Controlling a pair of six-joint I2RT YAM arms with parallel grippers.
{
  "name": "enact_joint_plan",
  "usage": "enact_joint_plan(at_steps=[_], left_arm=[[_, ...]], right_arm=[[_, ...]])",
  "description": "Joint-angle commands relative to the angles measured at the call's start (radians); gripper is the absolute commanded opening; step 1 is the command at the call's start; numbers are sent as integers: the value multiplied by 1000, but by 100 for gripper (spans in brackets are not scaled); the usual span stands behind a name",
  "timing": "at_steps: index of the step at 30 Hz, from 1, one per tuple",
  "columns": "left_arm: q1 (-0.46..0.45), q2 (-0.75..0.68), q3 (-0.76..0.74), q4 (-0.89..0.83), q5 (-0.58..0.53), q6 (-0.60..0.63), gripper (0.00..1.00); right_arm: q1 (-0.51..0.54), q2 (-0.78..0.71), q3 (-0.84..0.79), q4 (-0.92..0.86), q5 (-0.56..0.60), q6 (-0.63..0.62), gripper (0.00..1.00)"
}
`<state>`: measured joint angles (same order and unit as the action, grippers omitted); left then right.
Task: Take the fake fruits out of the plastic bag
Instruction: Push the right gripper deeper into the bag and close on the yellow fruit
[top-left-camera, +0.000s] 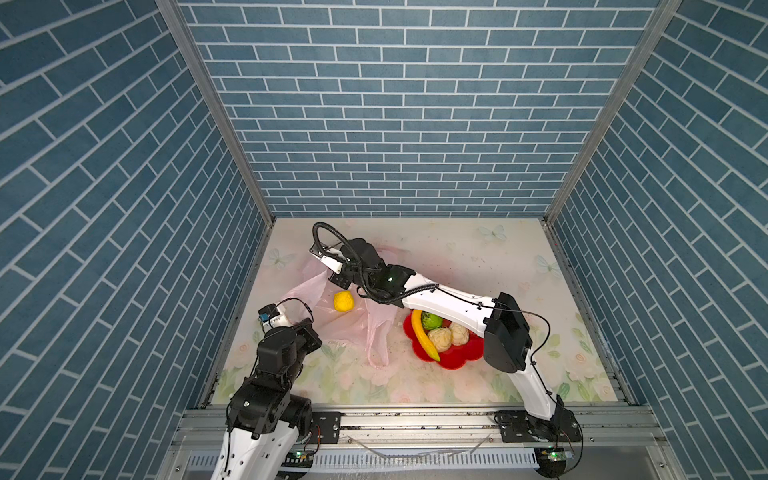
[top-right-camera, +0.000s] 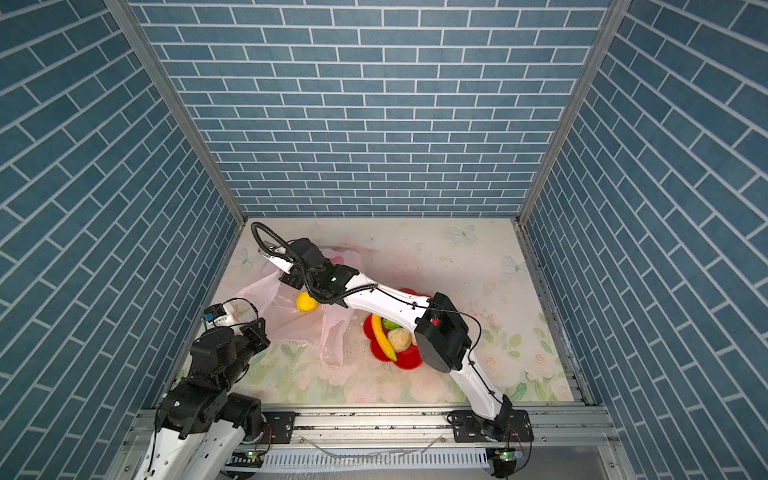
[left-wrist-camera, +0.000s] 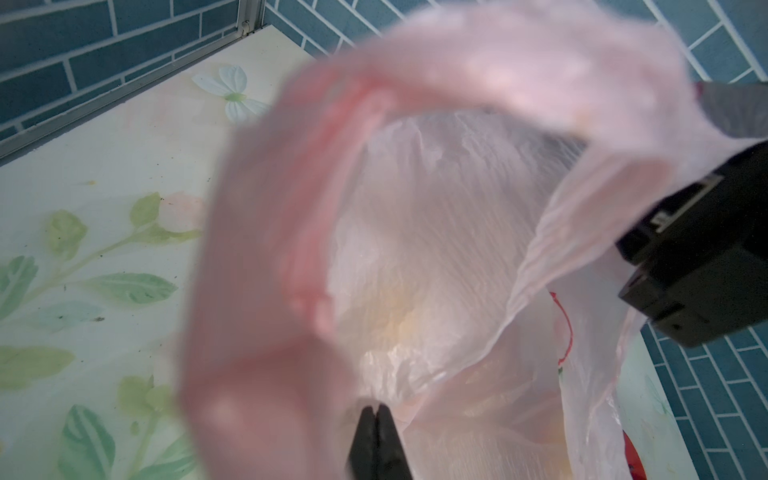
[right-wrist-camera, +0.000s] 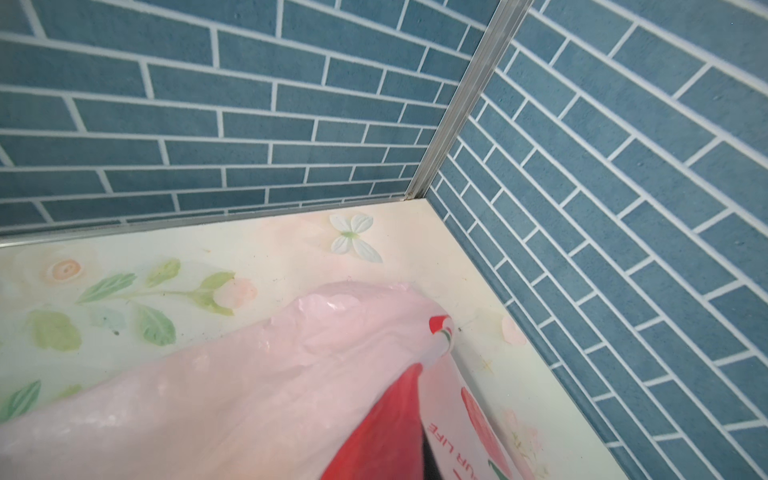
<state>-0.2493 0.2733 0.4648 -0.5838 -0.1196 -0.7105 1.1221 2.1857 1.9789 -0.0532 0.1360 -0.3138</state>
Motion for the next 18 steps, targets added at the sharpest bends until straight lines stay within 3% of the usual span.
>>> enact_joint_plan(at_steps=[1, 12, 18], left_arm=[[-4, 2, -8, 23, -16, 5, 3], [-5, -55, -12, -9, -13, 6, 3], [-4, -86, -12, -30, -4, 8, 3]], right_arm=[[4, -54, -48, -30, 16, 9, 16], [4, -83, -69, -149, 10, 95, 60], [5, -172, -135, -226, 18, 203, 66]])
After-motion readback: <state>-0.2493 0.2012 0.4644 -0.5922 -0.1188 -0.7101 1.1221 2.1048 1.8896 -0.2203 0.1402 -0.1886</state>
